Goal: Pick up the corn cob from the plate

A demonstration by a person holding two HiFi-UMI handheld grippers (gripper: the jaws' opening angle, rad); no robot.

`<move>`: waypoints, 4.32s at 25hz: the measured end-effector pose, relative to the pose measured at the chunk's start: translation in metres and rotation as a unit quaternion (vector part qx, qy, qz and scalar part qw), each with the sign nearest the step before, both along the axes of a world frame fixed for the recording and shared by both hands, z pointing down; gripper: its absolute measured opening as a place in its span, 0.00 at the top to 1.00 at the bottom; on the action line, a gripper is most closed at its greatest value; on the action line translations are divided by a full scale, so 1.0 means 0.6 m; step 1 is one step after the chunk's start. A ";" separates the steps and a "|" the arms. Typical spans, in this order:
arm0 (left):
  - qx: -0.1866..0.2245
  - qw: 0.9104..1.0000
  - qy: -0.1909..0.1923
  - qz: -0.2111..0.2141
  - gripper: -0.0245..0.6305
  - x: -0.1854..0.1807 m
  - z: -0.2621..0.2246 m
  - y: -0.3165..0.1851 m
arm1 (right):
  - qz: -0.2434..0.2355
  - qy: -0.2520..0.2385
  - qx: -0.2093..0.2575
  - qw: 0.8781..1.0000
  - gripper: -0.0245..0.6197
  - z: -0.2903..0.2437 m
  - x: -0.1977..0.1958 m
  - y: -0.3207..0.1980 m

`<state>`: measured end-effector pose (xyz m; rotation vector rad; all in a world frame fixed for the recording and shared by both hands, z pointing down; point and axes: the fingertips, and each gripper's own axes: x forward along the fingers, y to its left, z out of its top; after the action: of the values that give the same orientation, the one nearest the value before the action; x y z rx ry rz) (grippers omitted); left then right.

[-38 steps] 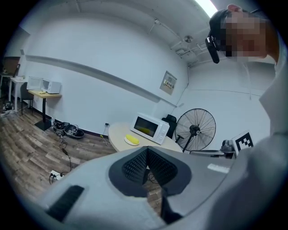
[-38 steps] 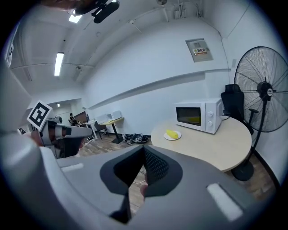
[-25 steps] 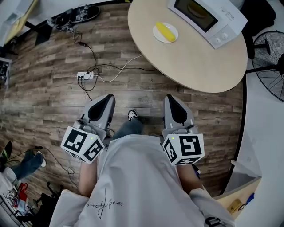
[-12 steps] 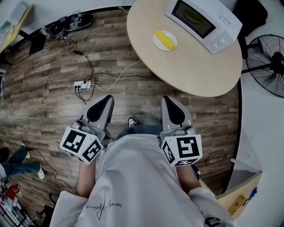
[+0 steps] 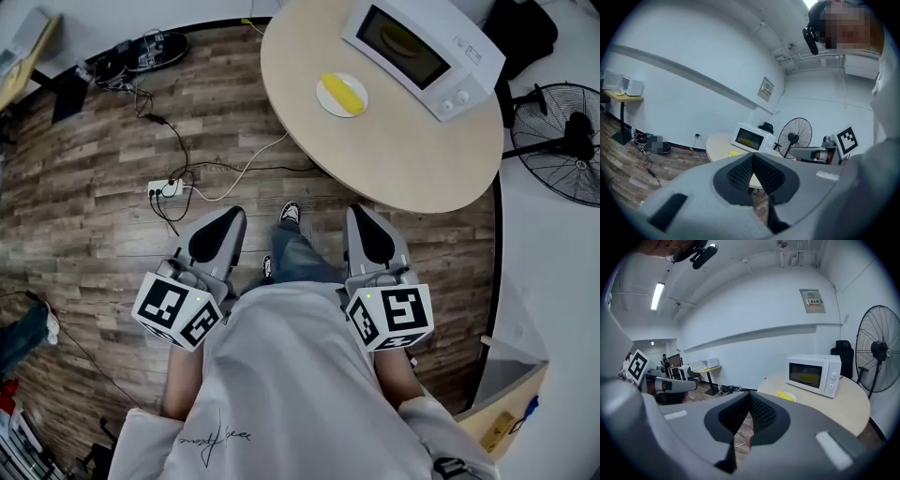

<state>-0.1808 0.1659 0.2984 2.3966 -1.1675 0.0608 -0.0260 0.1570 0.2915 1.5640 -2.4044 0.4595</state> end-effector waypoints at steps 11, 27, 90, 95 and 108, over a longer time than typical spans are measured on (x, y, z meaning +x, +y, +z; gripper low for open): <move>0.001 1.000 -0.012 0.015 0.97 0.025 0.000 -0.107 | 0.004 0.005 0.013 1.000 0.95 -0.009 0.015 -0.116; -0.003 0.999 -0.036 0.026 0.97 0.108 0.001 -0.289 | 0.028 -0.026 -0.004 0.999 0.95 0.012 0.115 -0.294; -0.089 0.994 -0.026 0.056 0.97 0.133 0.077 -0.442 | -0.059 0.063 -0.126 0.988 0.81 0.253 0.113 -0.552; -0.094 0.994 -0.030 0.052 0.97 0.118 0.084 -0.450 | -0.064 0.076 -0.141 0.985 0.80 0.276 0.108 -0.563; -0.106 0.992 -0.035 0.056 0.97 0.115 0.100 -0.473 | -0.077 0.114 -0.180 0.974 0.76 0.338 0.110 -0.584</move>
<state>-0.1121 -0.1179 0.3582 2.2848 -1.0015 0.2917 0.0400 -0.1933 0.4941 1.1960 -2.1045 0.6075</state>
